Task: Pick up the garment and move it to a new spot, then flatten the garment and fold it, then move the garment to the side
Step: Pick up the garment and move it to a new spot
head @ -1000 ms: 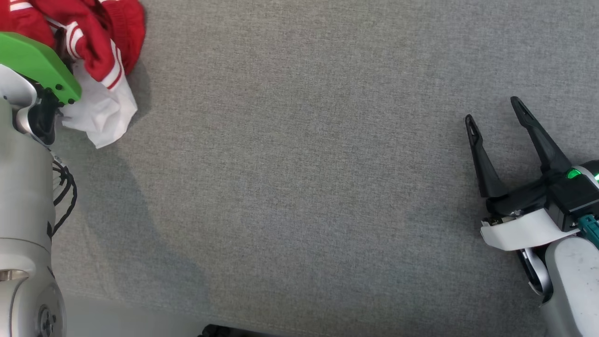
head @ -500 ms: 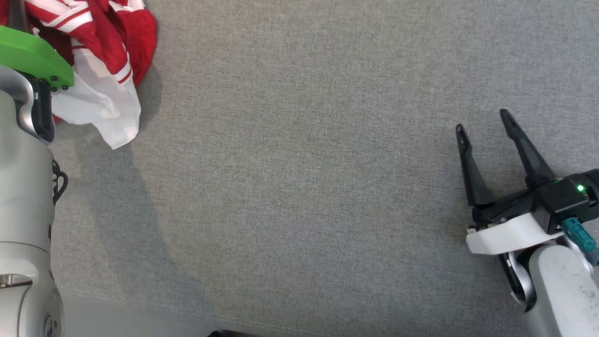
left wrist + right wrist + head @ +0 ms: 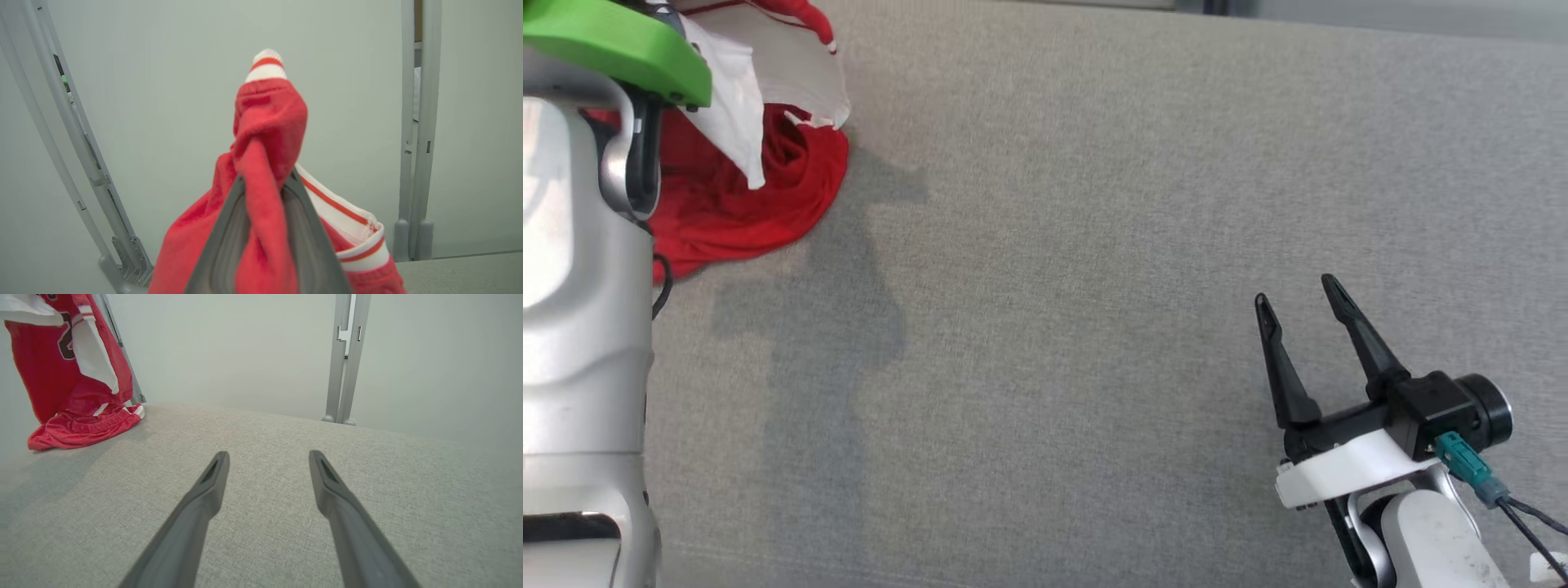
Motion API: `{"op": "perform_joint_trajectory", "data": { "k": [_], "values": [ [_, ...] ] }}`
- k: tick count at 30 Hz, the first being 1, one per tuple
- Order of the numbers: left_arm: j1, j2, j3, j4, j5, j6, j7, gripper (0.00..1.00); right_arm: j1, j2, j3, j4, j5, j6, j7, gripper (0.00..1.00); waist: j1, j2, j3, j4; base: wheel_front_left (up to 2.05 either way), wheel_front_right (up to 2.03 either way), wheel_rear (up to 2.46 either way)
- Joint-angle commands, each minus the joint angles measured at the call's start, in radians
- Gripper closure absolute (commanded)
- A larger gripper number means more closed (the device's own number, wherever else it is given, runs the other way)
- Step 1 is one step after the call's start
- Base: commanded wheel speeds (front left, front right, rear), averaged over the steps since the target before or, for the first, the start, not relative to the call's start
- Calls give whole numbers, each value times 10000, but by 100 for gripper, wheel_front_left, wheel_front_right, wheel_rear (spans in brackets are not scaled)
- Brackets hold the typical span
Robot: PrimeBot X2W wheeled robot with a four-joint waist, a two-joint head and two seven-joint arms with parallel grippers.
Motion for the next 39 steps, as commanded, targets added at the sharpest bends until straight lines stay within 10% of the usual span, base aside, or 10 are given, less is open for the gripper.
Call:
{"op": "perform_joint_trajectory", "data": {
  "k": [1,20,39],
  "values": [
    [211,-45,-96,-367,-56,-14,210,100,231,77,-50,20,67,-5,-4,0,0,-1,-1327,-884,0,0,0],
    [1115,-879,-1277,-4411,-1719,-67,3603,100,717,405,-306,180,693,-5,-4,0,0,-1,-1970,-5038,0,0,0],
    [2286,-1042,-3132,-210,-865,-80,1433,100,-533,413,-42,-72,1534,-5,-4,0,0,-1,897,-5995,0,0,0]
  ]
}}
